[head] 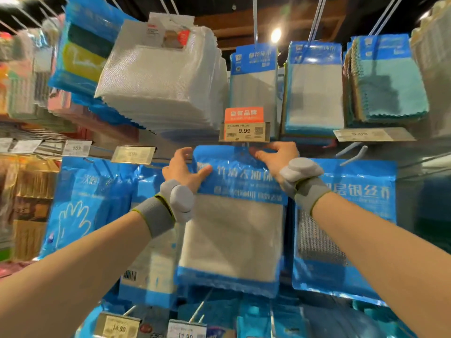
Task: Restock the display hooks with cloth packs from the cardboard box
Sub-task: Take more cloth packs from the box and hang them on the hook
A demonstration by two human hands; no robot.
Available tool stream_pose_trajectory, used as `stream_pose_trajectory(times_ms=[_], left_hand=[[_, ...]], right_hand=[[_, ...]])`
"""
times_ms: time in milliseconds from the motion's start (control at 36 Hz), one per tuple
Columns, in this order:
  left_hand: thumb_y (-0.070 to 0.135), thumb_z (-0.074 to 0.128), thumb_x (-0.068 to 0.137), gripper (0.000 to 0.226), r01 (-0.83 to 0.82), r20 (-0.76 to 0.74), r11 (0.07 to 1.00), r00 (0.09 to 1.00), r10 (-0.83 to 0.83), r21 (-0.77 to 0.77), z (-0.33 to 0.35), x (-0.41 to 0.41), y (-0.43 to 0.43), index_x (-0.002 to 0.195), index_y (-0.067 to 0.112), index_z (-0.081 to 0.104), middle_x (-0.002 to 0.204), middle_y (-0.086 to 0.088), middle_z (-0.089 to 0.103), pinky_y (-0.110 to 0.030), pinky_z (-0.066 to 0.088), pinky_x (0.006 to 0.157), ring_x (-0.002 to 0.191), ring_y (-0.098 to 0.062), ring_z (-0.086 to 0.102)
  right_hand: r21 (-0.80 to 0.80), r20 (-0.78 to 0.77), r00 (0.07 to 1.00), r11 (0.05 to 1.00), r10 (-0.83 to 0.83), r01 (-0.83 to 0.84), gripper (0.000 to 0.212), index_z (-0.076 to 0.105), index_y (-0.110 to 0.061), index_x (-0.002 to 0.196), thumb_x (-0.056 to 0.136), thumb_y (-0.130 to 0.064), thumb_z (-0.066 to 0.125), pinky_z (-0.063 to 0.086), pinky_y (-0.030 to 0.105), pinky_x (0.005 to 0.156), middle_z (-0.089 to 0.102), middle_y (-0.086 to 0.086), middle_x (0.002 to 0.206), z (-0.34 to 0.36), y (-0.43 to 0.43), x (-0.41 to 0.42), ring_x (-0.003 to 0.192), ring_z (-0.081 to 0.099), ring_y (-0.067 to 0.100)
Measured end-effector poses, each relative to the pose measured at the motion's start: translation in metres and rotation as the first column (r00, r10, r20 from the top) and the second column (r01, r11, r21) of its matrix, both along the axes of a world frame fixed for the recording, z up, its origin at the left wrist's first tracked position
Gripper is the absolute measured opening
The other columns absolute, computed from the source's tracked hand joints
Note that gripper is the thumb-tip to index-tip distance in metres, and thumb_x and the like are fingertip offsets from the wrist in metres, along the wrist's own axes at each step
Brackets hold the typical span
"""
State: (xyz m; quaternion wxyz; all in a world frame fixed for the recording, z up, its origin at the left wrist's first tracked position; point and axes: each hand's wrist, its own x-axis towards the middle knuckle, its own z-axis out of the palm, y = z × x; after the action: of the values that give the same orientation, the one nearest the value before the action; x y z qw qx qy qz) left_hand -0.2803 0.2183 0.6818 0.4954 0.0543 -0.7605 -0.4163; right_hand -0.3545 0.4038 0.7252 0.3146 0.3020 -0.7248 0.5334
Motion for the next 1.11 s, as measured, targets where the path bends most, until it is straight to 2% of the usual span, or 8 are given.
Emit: stream_pose_trajectory(times_ms=[139,278,445,583,695,806,945,1111], left_hand=[[0.030,0.072,0.078,0.073,0.107,0.038,0.992,0.993,-0.109,0.062,-0.007,-0.004,-0.003,0.138,0.019,0.032,0.136,-0.006,0.046,-0.046,0.040,0.105,0.123,-0.028,0.049],[0.020,0.070,0.081,0.070,0.180,0.067,0.982,0.981,-0.183,0.051,-0.015,-0.008,-0.002,0.138,0.020,0.032,0.135,-0.006,0.048,-0.047,0.045,0.100,0.119,-0.028,0.052],[0.010,0.062,0.087,0.066,0.267,0.178,0.964,0.948,-0.263,-0.003,-0.022,-0.013,0.000,0.143,0.015,0.028,0.133,-0.003,0.046,-0.026,0.041,0.087,0.106,-0.018,0.051],[0.017,0.064,0.086,0.072,0.214,0.251,0.976,0.947,-0.201,-0.027,-0.032,-0.015,-0.002,0.147,0.021,0.024,0.150,-0.007,0.034,-0.039,0.035,0.111,0.134,-0.024,0.040],[0.010,0.060,0.088,0.070,0.236,0.265,0.971,0.940,-0.217,-0.044,-0.041,-0.015,-0.004,0.148,0.018,0.024,0.151,-0.003,0.033,-0.029,0.031,0.109,0.137,-0.021,0.036],[0.007,0.057,0.089,0.074,0.240,0.270,0.970,0.937,-0.220,-0.044,-0.053,-0.016,-0.001,0.149,0.022,0.018,0.152,0.000,0.030,-0.025,0.030,0.107,0.139,-0.019,0.032],[0.008,0.057,0.089,0.071,0.229,0.304,0.972,0.931,-0.202,-0.056,-0.062,-0.020,0.001,0.149,0.016,0.020,0.154,-0.001,0.027,-0.020,0.025,0.107,0.141,-0.016,0.028],[0.014,0.057,0.090,0.057,0.188,0.365,0.982,0.915,-0.172,-0.010,-0.073,-0.028,0.000,0.142,0.014,0.035,0.144,-0.005,0.043,-0.026,0.035,0.102,0.131,-0.022,0.043]], right_hand=[[0.016,-0.035,0.987,0.987,-0.160,0.160,0.028,0.072,-0.017,0.106,0.081,-0.030,0.071,0.051,0.032,0.088,0.071,0.007,0.106,0.018,-0.008,0.002,0.100,0.064,0.025],[0.050,-0.024,0.969,0.968,-0.247,0.247,0.026,0.070,-0.019,0.110,0.086,-0.025,0.065,0.042,0.023,0.077,0.069,0.007,0.111,0.026,-0.007,0.001,0.103,0.061,0.026],[0.048,0.010,0.968,0.967,-0.250,0.249,0.031,0.066,-0.020,0.104,0.084,-0.043,0.066,0.042,0.026,0.090,0.063,0.005,0.113,0.008,-0.009,-0.019,0.113,0.056,0.023],[0.066,-0.220,0.744,0.751,-0.631,0.657,0.055,0.046,-0.022,0.125,0.080,-0.049,0.064,0.025,0.039,0.104,0.033,0.006,0.138,-0.018,-0.019,-0.021,0.127,0.031,0.028],[0.015,-0.400,0.776,0.842,-0.489,0.539,0.058,0.057,-0.022,0.121,0.069,-0.035,0.079,0.030,0.044,0.105,0.043,0.008,0.136,-0.067,-0.029,-0.022,0.125,0.039,0.033],[0.226,-0.632,0.670,0.734,-0.390,0.640,0.066,0.058,-0.033,0.122,0.061,-0.048,0.078,0.022,0.053,0.110,0.044,0.006,0.137,-0.109,-0.029,-0.039,0.130,0.025,0.033],[0.509,-0.473,0.799,0.625,-0.372,0.592,0.067,0.028,-0.043,0.143,0.084,-0.051,0.058,-0.001,0.049,0.118,0.005,-0.005,0.159,-0.106,-0.025,-0.050,0.147,-0.007,0.028],[0.611,-0.357,0.855,0.599,-0.375,0.518,0.066,0.022,-0.047,0.143,0.086,-0.050,0.055,-0.004,0.048,0.119,-0.005,-0.010,0.159,-0.102,-0.027,-0.070,0.146,-0.014,0.024]])
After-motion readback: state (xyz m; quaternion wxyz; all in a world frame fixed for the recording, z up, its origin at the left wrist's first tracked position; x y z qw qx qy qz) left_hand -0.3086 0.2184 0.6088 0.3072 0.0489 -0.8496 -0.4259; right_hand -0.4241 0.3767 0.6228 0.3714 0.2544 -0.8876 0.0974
